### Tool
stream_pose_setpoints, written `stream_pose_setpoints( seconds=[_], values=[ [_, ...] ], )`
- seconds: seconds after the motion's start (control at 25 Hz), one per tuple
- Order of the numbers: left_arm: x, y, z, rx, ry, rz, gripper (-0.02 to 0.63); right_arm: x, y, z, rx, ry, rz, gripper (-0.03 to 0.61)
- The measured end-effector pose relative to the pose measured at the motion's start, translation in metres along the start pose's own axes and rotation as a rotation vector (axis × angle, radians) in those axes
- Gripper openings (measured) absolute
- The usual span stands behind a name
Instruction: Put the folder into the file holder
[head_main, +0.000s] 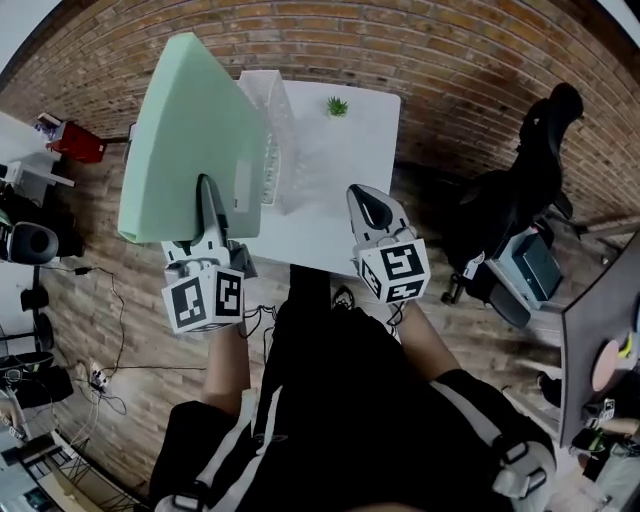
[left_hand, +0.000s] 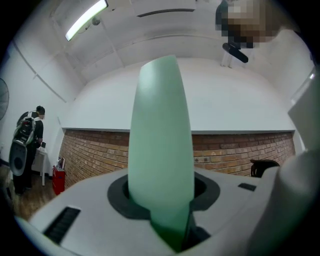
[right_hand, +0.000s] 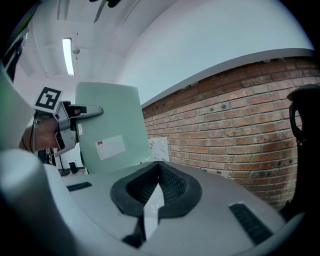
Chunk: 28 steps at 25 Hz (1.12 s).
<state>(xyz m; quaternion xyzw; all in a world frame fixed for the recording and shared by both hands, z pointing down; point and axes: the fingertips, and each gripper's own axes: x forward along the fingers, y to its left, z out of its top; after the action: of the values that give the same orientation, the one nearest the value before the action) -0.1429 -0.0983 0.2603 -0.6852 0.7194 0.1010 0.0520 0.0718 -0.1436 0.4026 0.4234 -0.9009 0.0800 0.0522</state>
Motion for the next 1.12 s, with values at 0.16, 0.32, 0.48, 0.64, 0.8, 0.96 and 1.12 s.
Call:
stream_pose_setpoints(
  seconds=[0.16, 0.32, 0.48, 0.64, 0.8, 0.96, 1.12],
  values=[
    [0.01, 0.006, -0.013, 0.004, 0.005, 0.021, 0.158, 0.008, -0.002, -0.001, -0.016, 0.009, 0.006, 0.008],
    [0.024, 0.01, -0.019, -0.006, -0.011, 0.028, 0.156, 0.02, -0.003, 0.003, -0.03, 0.01, 0.026, 0.008],
    [0.035, 0.008, -0.029, 0.001, -0.015, 0.022, 0.156, 0.032, -0.009, -0.001, -0.022, 0.021, 0.031, 0.008],
    [0.044, 0.01, -0.038, -0.007, -0.013, 0.017, 0.156, 0.045, -0.012, 0.0, -0.016, 0.022, 0.041, 0.008],
    [0.055, 0.012, -0.047, 0.003, 0.017, 0.02, 0.158, 0.06, -0.015, -0.003, -0.001, 0.032, 0.045, 0.008],
    [0.062, 0.013, -0.054, 0.009, 0.041, 0.011, 0.158, 0.071, -0.017, -0.006, 0.017, 0.042, 0.047, 0.008],
    [0.069, 0.016, -0.06, -0.002, 0.046, 0.005, 0.156, 0.079, -0.018, -0.008, 0.025, 0.05, 0.045, 0.008]
  ],
)
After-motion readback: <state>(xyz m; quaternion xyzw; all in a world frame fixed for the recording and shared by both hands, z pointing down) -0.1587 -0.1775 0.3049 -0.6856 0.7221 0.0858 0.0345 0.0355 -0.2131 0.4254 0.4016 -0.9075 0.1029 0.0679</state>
